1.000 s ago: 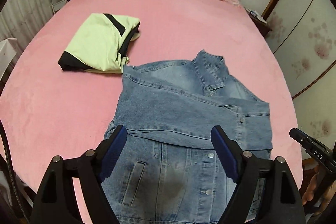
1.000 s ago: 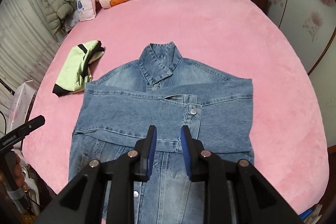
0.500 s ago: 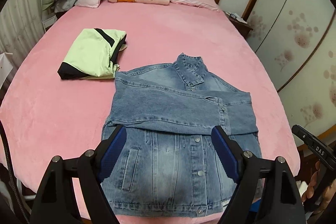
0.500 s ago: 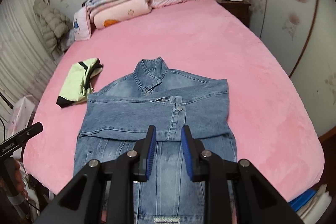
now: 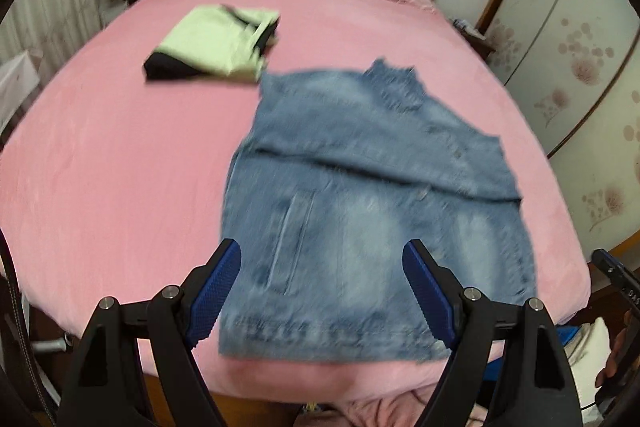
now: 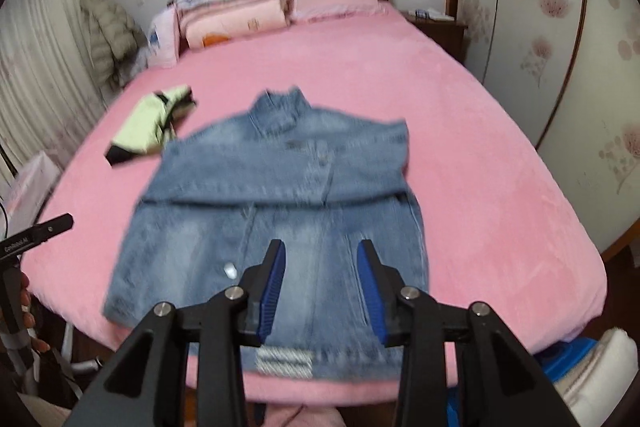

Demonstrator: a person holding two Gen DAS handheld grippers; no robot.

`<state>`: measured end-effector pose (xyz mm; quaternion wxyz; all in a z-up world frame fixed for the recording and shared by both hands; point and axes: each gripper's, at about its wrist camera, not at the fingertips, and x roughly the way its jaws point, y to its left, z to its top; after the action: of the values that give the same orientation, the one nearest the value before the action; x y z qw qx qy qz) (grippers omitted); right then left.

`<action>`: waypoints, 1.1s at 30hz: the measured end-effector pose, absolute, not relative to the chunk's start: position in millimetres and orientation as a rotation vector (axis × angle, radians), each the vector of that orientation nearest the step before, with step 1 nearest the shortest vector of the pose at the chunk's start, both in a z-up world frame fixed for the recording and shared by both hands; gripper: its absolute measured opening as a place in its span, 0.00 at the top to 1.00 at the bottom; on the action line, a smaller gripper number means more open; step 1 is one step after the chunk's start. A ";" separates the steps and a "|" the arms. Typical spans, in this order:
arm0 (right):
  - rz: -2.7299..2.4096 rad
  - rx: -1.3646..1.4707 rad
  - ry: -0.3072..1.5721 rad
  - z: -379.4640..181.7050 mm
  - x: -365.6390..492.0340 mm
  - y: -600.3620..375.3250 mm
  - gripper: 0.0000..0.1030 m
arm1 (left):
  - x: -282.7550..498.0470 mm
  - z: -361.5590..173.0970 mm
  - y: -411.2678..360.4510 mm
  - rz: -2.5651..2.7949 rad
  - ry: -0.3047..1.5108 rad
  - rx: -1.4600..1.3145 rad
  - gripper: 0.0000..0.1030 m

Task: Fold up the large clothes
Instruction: 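Grasp the denim jacket hem with both tools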

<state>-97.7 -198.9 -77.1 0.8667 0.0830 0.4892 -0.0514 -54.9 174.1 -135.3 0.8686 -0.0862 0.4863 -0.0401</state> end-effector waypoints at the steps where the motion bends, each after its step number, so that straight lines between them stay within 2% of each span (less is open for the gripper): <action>1: -0.117 0.176 1.039 -83.1 -101.9 -200.9 0.64 | -57.9 -145.0 179.8 -0.080 1.033 -0.197 0.20; 12: -0.169 0.358 1.182 -154.8 -134.7 -247.6 0.64 | -67.7 -247.4 237.2 -0.028 1.197 -0.355 0.21; 19: -0.241 0.481 1.252 -190.1 -151.8 -282.9 0.64 | -63.6 -287.4 244.7 -0.044 1.251 -0.409 0.21; 33: -0.227 0.668 1.327 -249.0 -159.0 -304.5 0.64 | -52.4 -307.6 212.5 -0.167 1.297 -0.370 0.19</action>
<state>-159.0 -304.5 -249.0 0.7307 0.3036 0.6027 -0.1033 -52.4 212.5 -307.6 0.7778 -0.1709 0.5998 -0.0772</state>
